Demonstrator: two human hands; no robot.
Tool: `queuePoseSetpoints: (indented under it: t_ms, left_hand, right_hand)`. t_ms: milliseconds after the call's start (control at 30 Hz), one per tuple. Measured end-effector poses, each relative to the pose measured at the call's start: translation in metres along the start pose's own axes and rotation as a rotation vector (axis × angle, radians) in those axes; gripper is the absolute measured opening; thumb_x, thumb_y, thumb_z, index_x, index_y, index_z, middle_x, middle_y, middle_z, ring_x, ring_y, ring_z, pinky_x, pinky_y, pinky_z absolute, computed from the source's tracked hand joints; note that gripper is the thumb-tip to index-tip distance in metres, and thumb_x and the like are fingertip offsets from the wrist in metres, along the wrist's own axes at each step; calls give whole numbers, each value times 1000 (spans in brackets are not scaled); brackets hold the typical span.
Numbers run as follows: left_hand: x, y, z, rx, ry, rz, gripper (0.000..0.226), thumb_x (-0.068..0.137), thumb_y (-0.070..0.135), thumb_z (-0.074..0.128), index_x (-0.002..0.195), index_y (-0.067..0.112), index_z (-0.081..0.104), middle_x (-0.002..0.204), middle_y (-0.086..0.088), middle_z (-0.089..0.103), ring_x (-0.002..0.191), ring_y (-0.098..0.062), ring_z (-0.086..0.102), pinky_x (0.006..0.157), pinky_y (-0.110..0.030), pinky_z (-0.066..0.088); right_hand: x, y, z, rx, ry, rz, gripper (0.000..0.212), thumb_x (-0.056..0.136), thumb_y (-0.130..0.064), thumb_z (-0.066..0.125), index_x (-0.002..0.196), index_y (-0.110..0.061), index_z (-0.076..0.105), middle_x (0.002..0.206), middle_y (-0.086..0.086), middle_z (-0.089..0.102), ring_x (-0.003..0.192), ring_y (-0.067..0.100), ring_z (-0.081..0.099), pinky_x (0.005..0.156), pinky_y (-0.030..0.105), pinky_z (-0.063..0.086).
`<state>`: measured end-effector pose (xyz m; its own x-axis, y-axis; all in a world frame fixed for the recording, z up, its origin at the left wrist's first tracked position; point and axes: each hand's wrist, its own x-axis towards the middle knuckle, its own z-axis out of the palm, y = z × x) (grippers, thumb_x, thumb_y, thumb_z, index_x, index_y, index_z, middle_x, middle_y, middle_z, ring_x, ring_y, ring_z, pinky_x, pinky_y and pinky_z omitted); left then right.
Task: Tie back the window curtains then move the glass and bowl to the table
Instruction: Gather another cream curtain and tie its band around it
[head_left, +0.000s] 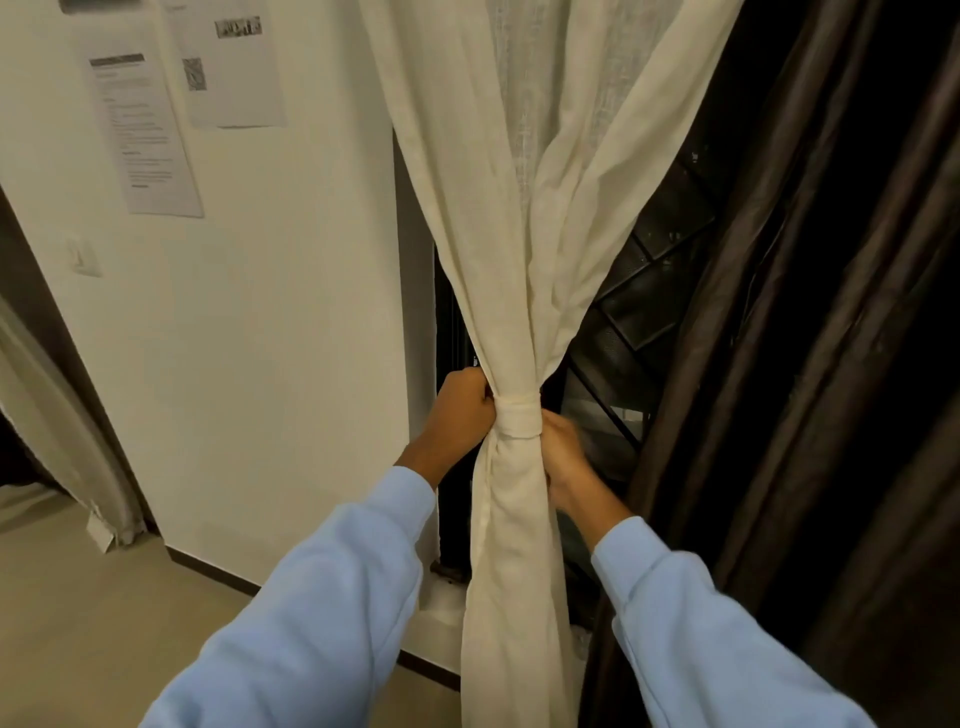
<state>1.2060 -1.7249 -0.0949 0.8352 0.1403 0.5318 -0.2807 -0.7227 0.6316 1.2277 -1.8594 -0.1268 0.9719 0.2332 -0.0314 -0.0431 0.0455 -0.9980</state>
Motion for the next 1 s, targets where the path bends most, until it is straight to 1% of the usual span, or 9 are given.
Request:
queuePoseSetpoints:
  t_ms: [100, 200, 333, 433, 533, 667, 800, 900, 1000]
  left_hand:
    - [-1, 4, 2, 55, 31, -31, 40, 82, -10, 44, 55, 18, 37, 52, 5, 42, 49, -8, 38, 49, -22, 29]
    - [-3, 5, 1, 179, 40, -57, 26, 82, -2, 47, 60, 11, 44, 54, 1, 45, 49, -14, 40, 49, -26, 29]
    - [-9, 6, -10, 348, 68, 16, 24, 88, 25, 60, 70, 10, 65, 67, -2, 64, 59, -15, 52, 52, -27, 34]
    - [-12, 4, -23, 377, 21, 9, 33, 83, 48, 66, 73, 17, 69, 66, 5, 62, 59, -11, 52, 52, -24, 36]
    - [-15, 9, -25, 392, 17, 41, 34, 83, 53, 63, 71, 22, 65, 61, 12, 54, 59, -8, 49, 59, -25, 31]
    - [-19, 16, -20, 350, 29, 56, 32, 88, 51, 58, 68, 26, 58, 57, 16, 46, 65, -11, 48, 69, -32, 32]
    - [-22, 16, -19, 264, 41, -10, 26, 90, 46, 59, 76, 24, 64, 60, 20, 47, 66, -9, 50, 74, -34, 43]
    - [-25, 19, -19, 199, 8, -30, 23, 92, 33, 58, 79, 18, 70, 61, 17, 53, 64, -9, 55, 75, -38, 50]
    - [-26, 19, -22, 172, 6, 10, 25, 93, 23, 53, 80, 10, 71, 67, 4, 64, 62, -13, 58, 66, -38, 53]
  right_hand:
    - [-13, 14, 5, 99, 47, -154, 32, 92, -49, 54, 114, -26, 59, 110, -1, 66, 99, 11, 63, 83, 24, 50]
    - [-23, 27, 6, -25, 23, -348, 62, 76, -34, 80, 128, -26, 47, 115, -11, 63, 99, 1, 63, 80, 13, 51]
    - [-18, 26, -3, -31, 154, -434, 51, 81, -13, 80, 121, -18, 49, 100, -14, 66, 87, -7, 64, 73, 9, 48]
    - [-14, 26, -7, -63, 226, -443, 47, 82, -17, 79, 116, -22, 48, 96, -15, 64, 84, -7, 63, 71, 11, 47]
    - [-16, 25, -4, -179, 340, -506, 54, 74, -31, 84, 112, -28, 46, 102, -11, 60, 89, 5, 62, 76, 28, 53]
    - [-20, 21, 4, -533, 409, -764, 50, 70, -35, 81, 103, -35, 43, 105, -11, 50, 93, 12, 54, 83, 43, 53]
    - [-25, 23, 8, -730, 361, -920, 52, 69, -36, 82, 110, -27, 51, 109, -5, 53, 99, 14, 56, 86, 37, 50]
    - [-25, 25, 9, -661, 352, -967, 32, 79, -29, 77, 106, -19, 62, 104, -2, 61, 91, 14, 60, 74, 35, 56]
    - [-25, 28, 5, -597, 345, -995, 17, 87, -17, 67, 104, -13, 70, 102, -1, 68, 92, 15, 64, 74, 36, 59]
